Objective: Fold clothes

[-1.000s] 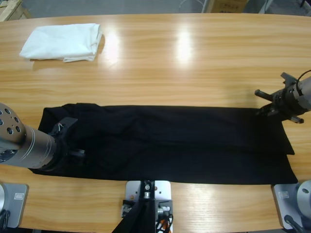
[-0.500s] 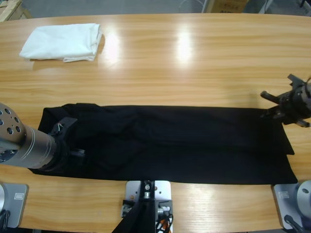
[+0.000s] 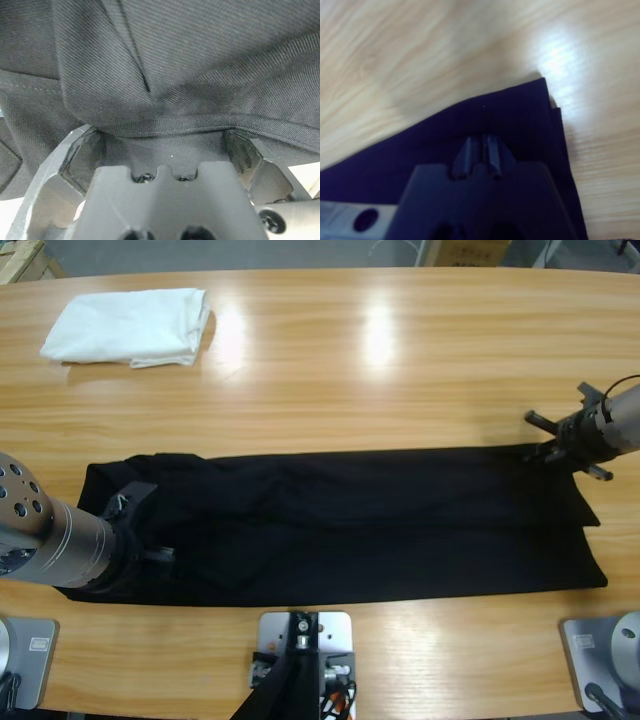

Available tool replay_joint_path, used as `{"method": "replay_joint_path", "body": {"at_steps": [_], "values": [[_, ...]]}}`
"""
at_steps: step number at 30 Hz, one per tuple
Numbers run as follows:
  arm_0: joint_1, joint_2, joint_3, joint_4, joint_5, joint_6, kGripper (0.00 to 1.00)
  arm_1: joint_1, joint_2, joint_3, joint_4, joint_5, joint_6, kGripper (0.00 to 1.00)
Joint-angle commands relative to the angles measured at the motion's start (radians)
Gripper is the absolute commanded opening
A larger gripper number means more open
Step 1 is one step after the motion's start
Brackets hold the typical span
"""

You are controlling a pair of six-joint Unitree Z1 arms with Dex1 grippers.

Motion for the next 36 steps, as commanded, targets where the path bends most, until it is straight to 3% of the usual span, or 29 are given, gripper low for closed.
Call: {"method": "replay_joint_path", "body": {"at_steps": [1,2,3,8,11,12,14,16,18,19,31,36], "values": [[0.104,-0.02,0.035,0.015,0.01,-0.022,1.0,-0.027,-0.004,0.002,0.046,0.094,-0.071,0.506],[0.126,-0.055,0.021,0.015,0.01,-0.023,1.0,-0.027,-0.04,-0.028,0.091,0.119,-0.093,0.858],[0.148,-0.108,-0.001,0.015,0.01,-0.023,1.0,-0.022,-0.098,-0.05,0.124,0.139,-0.111,0.987],[0.204,-0.288,-0.159,0.013,0.007,0.003,0.996,0.022,-0.294,-0.079,0.227,0.156,-0.102,0.998],[0.215,-0.205,-0.236,0.013,-0.001,0.05,0.984,0.033,-0.341,-0.076,0.249,0.158,-0.086,0.977],[0.215,-0.145,-0.26,0.013,-0.024,0.133,0.984,0.033,-0.347,-0.077,0.249,0.157,-0.085,0.977],[0.2,0.004,-0.336,0.032,-0.126,0.602,0.999,0.034,-0.348,-0.073,0.257,0.157,-0.085,0.982],[0.174,0.046,-0.368,0.116,-0.124,1.065,1.0,0.034,-0.356,-0.069,0.261,0.153,-0.086,0.982],[0.172,0.048,-0.361,0.181,-0.088,1.357,1.0,0.034,-0.353,-0.064,0.26,0.149,-0.087,0.982],[0.172,0.055,-0.357,0.193,-0.07,1.412,1.0,0.034,-0.348,-0.063,0.258,0.148,-0.087,0.982],[0.142,0.296,-0.394,0.185,0.012,1.6,0.997,0.034,-0.278,-0.07,0.248,0.143,-0.092,0.982],[0.265,0.314,-0.382,0.169,0.015,1.583,0.996,0.034,-0.237,-0.083,0.238,0.14,-0.096,0.982]]}}
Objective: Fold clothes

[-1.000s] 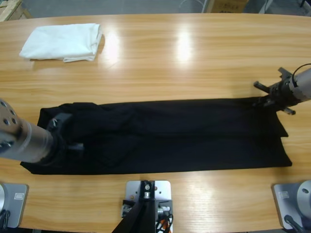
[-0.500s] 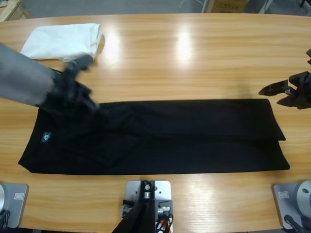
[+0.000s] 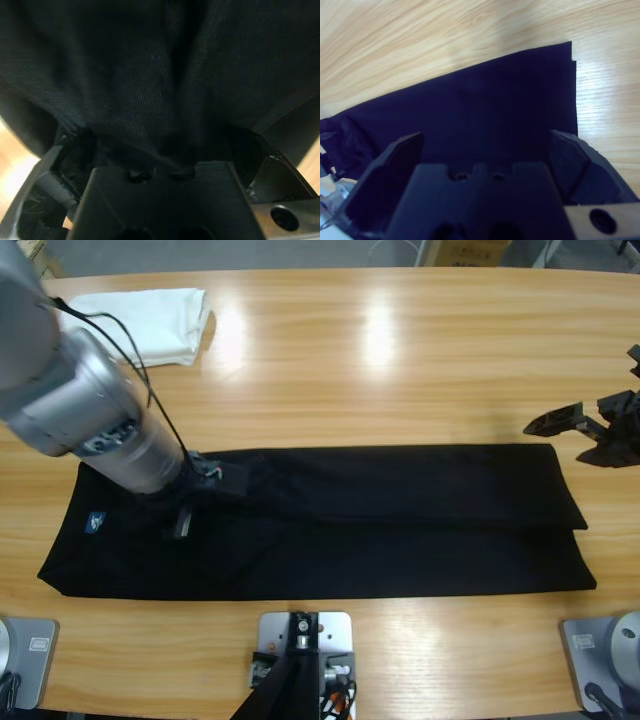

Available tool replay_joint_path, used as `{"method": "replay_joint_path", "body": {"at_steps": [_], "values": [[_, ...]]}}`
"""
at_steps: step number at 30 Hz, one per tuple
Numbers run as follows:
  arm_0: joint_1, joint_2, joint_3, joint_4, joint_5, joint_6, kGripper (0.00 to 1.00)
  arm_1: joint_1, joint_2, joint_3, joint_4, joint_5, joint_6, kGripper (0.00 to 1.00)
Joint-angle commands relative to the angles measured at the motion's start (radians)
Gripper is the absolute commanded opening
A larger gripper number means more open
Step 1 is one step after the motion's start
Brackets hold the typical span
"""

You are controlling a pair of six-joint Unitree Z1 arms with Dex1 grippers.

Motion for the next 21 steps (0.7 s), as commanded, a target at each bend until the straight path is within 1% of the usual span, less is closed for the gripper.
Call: {"method": "replay_joint_path", "body": {"at_steps": [1,6,7,9,10,11,12,13,15,18,19,21], "values": [[0.154,0.109,0.006,-0.021,0.028,0.019,0.996,0.009,0.088,-0.003,-0.013,0.001,-0.002,0.982],[0.32,0.114,0.002,-0.053,0.066,0.031,0.996,0.009,0.098,-0.01,-0.012,-0.005,-0.002,0.984],[0.332,0.114,-0.002,-0.053,0.067,0.036,0.996,0.008,0.103,-0.009,-0.012,-0.008,-0.002,0.991],[0.33,0.11,-0.002,-0.053,0.066,0.044,0.996,-0.003,0.108,-0.007,-0.012,-0.001,0.005,1.0],[0.317,0.109,0.003,-0.053,0.065,0.044,0.996,-0.017,0.109,-0.002,-0.015,0.019,0.036,1.0],[0.305,0.109,0.006,-0.053,0.065,0.044,0.996,-0.041,0.116,0.021,-0.036,0.064,0.06,1.0],[0.291,0.105,0.008,-0.053,0.065,0.043,0.996,-0.063,0.135,0.066,-0.097,0.136,0.082,1.0],[0.284,0.098,0.009,-0.053,0.063,0.042,0.996,-0.066,0.151,0.096,-0.143,0.178,0.093,1.0],[0.277,0.066,0.003,-0.053,0.054,0.036,0.999,-0.066,0.179,0.135,-0.205,0.226,0.099,1.0],[0.265,-0.061,-0.032,-0.053,-0.045,0.018,1.0,-0.066,0.177,0.149,-0.219,0.221,0.094,1.0],[0.274,-0.102,-0.046,-0.057,-0.084,-0.014,1.0,-0.066,0.161,0.15,-0.21,0.218,0.094,1.0],[0.328,-0.151,-0.055,-0.079,-0.176,-0.046,1.0,-0.066,0.138,0.155,-0.192,0.213,0.099,1.0]]}}
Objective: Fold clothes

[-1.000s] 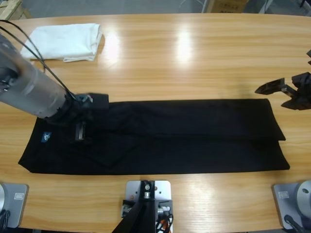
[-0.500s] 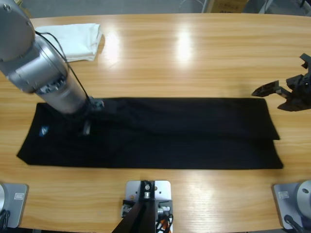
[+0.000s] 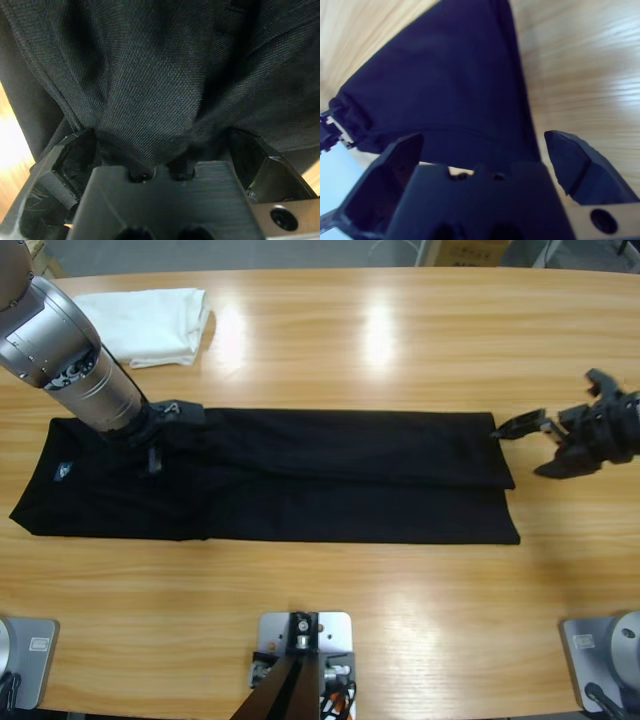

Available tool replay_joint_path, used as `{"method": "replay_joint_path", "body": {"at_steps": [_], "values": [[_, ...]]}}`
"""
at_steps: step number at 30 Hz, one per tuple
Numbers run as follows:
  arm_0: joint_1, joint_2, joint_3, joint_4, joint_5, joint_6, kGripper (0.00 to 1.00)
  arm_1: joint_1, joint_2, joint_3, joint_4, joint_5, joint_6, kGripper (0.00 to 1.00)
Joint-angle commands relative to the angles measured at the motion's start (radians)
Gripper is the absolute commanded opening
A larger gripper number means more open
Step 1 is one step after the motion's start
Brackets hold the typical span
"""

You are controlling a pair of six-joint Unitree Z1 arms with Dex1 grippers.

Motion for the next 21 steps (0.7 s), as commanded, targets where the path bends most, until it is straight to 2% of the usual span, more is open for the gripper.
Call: {"method": "replay_joint_path", "body": {"at_steps": [1,4,7,11,15,21], "values": [[0.065,-0.191,-0.053,-0.04,-0.265,-0.086,1.0,-0.013,-0.004,0.06,-0.009,0.015,0.016,1.0],[0.106,-0.244,-0.065,-0.039,-0.334,-0.114,1.0,-0.013,0.007,0.07,-0.025,0.005,0.02,1.0],[0.131,-0.288,-0.051,-0.032,-0.335,-0.174,1.0,-0.013,0.056,0.11,-0.087,0.008,0.051,1.0],[0.151,-0.345,-0.022,-0.006,-0.323,-0.235,1.0,-0.013,0.145,0.211,-0.27,0.014,0.114,0.992],[0.178,-0.377,-0.016,-0.003,-0.318,-0.274,1.0,-0.03,0.142,0.234,-0.317,0.032,0.124,0.981],[0.178,-0.389,-0.005,-0.002,-0.315,-0.301,1.0,-0.04,0.182,0.259,-0.394,0.108,0.113,0.789]]}}
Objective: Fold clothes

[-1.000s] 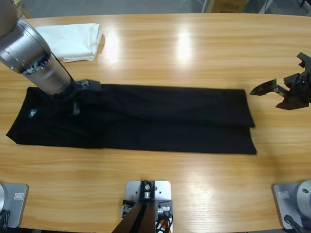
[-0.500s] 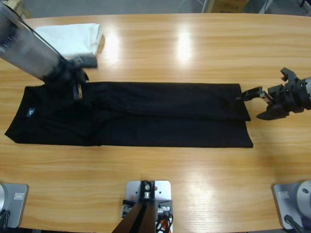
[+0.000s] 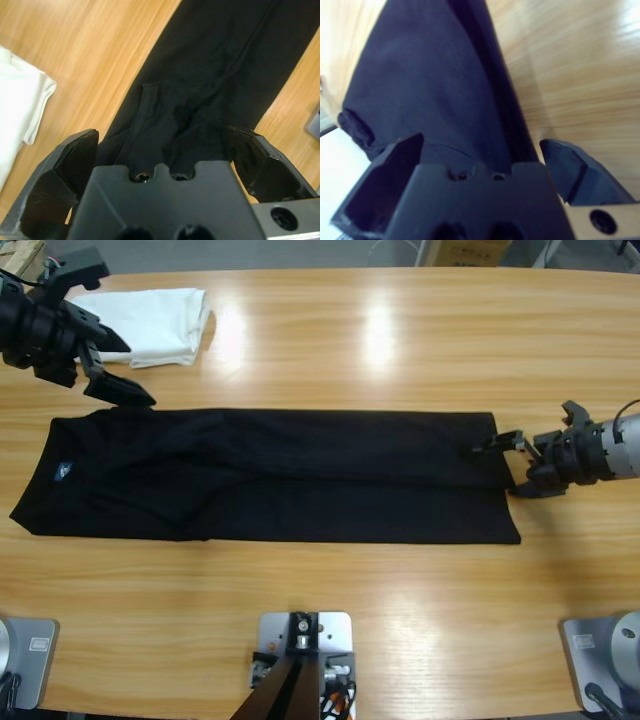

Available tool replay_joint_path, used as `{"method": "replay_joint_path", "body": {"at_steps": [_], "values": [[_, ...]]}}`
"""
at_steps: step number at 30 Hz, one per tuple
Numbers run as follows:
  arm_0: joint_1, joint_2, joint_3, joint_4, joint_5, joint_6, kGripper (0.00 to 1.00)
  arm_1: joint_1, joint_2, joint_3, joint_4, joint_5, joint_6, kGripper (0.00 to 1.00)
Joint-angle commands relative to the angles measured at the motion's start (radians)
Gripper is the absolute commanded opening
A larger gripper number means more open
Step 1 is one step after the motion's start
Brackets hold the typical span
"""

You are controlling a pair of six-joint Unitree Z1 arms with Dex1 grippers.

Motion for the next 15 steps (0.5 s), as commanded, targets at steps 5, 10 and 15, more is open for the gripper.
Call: {"method": "replay_joint_path", "body": {"at_steps": [5,10,15], "values": [[0.032,-0.054,0.078,0.014,0.003,-0.042,1.0,-0.027,0.132,0.078,-0.113,0.107,-0.002,0.669],[0.047,-0.055,0.086,0.013,0.003,-0.041,1.0,-0.027,0.15,0.089,-0.152,0.125,-0.016,0.619],[0.057,-0.059,0.1,0.013,0.003,-0.04,1.0,-0.027,0.192,0.112,-0.232,0.161,-0.056,0.413]]}}
